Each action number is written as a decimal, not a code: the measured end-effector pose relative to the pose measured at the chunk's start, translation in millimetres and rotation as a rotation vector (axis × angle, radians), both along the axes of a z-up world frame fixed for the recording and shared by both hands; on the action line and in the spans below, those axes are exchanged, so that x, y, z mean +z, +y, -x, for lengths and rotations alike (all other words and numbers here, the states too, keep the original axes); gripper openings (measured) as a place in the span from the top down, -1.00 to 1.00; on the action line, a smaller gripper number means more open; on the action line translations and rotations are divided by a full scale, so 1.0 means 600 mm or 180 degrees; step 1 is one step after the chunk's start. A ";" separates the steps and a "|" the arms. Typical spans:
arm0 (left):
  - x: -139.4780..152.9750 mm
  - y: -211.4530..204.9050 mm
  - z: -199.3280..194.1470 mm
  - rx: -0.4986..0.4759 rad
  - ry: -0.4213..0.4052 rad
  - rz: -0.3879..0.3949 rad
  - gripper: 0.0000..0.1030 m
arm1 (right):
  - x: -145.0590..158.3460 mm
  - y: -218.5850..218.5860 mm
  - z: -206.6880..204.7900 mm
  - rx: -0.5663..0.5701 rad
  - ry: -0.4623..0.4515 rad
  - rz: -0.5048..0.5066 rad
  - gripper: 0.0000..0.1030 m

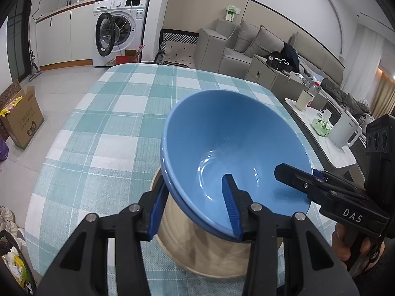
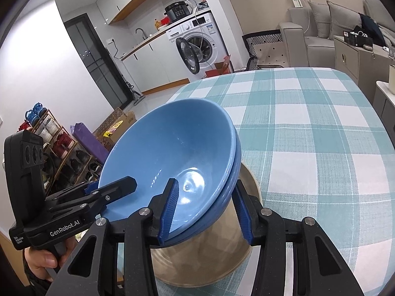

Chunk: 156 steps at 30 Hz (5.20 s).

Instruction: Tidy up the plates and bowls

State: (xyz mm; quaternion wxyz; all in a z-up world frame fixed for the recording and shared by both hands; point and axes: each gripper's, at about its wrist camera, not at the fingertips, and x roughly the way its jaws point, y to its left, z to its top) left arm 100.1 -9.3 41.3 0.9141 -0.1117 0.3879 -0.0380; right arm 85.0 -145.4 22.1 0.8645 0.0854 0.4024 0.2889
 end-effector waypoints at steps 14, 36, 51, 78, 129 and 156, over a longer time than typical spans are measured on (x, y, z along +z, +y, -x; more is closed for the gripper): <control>0.002 -0.004 -0.011 -0.0010 -0.0008 -0.0043 0.16 | 0.002 0.000 0.000 -0.0022 -0.0024 0.0013 0.12; 0.035 0.018 0.024 0.0072 -0.0363 -0.0256 -0.80 | 0.019 -0.034 0.001 -0.0112 -0.0139 0.0020 -0.69; 0.047 0.046 0.055 0.0048 -0.0901 -0.0701 -1.00 | 0.039 -0.039 0.040 -0.0069 -0.0528 0.0090 -0.99; -0.033 0.073 0.108 0.0168 -0.1147 -0.0497 -1.00 | -0.017 -0.042 0.148 0.0111 -0.1159 -0.0074 -0.99; -0.066 0.047 0.151 0.0026 -0.1353 -0.0547 -1.00 | -0.062 -0.048 0.189 0.0210 -0.1254 -0.0049 -0.99; -0.076 0.043 0.146 0.0018 -0.1329 -0.0542 -1.00 | -0.066 -0.045 0.191 0.0221 -0.1232 -0.0051 -0.99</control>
